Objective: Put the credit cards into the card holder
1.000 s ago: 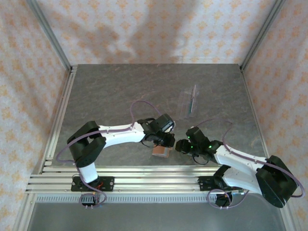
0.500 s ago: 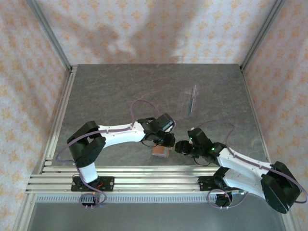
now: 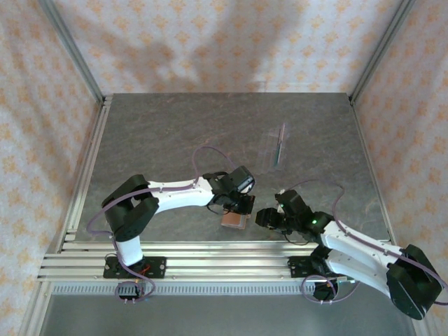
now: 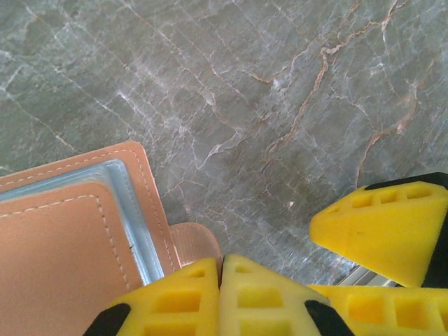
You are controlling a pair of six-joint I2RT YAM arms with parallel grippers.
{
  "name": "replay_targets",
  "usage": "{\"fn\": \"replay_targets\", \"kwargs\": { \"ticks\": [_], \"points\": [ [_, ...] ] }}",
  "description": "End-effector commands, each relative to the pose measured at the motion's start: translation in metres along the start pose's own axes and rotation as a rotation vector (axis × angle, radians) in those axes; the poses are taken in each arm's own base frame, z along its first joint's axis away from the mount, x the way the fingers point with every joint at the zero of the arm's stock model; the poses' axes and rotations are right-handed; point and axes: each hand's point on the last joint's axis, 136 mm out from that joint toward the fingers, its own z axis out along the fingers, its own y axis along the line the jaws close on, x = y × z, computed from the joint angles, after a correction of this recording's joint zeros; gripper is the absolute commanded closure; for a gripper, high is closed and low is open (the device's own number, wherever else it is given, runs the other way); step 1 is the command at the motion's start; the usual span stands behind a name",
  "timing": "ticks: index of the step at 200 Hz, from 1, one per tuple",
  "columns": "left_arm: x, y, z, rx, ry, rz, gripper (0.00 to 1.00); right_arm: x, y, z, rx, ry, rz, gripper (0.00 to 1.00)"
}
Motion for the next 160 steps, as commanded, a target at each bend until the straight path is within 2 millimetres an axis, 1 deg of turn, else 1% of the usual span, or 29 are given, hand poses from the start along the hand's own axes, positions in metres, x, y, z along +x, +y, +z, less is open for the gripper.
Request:
{"fn": "replay_targets", "kwargs": {
  "ticks": [1,5,9,17,21,29,48,81,119,160],
  "points": [
    [0.0,-0.006,-0.005,-0.001,0.005,0.021,0.95,-0.001,-0.004,0.001,0.017,-0.003,0.011,0.49],
    [0.0,-0.007,-0.005,0.001,0.005,0.02,0.94,-0.001,-0.004,0.001,0.018,-0.001,0.01,0.49],
    [0.0,-0.007,-0.006,0.001,0.003,0.021,0.9,-0.001,-0.004,0.002,0.019,0.001,0.011,0.49],
    [-0.001,-0.007,-0.007,-0.001,-0.001,0.021,0.75,-0.001,-0.004,0.002,0.02,0.002,0.009,0.49],
    [-0.001,-0.006,-0.008,-0.003,-0.005,0.021,0.7,-0.001,-0.004,0.002,0.02,0.003,0.008,0.49],
    [-0.001,-0.007,-0.009,-0.005,-0.008,0.023,0.66,-0.001,-0.004,0.002,0.023,0.004,0.006,0.49],
    [-0.003,-0.007,-0.011,-0.01,-0.007,0.027,0.66,-0.001,-0.005,0.003,0.027,0.001,0.003,0.49],
    [0.0,-0.006,-0.012,-0.017,0.003,0.028,0.78,-0.001,-0.007,0.003,0.031,-0.001,0.001,0.49],
    [-0.001,-0.004,-0.017,-0.029,-0.011,0.032,0.77,-0.002,-0.008,0.004,0.039,-0.001,-0.002,0.49],
    [-0.001,-0.003,-0.017,-0.034,-0.01,0.033,0.78,-0.002,-0.009,0.006,0.045,0.002,-0.004,0.49]
  ]
}}
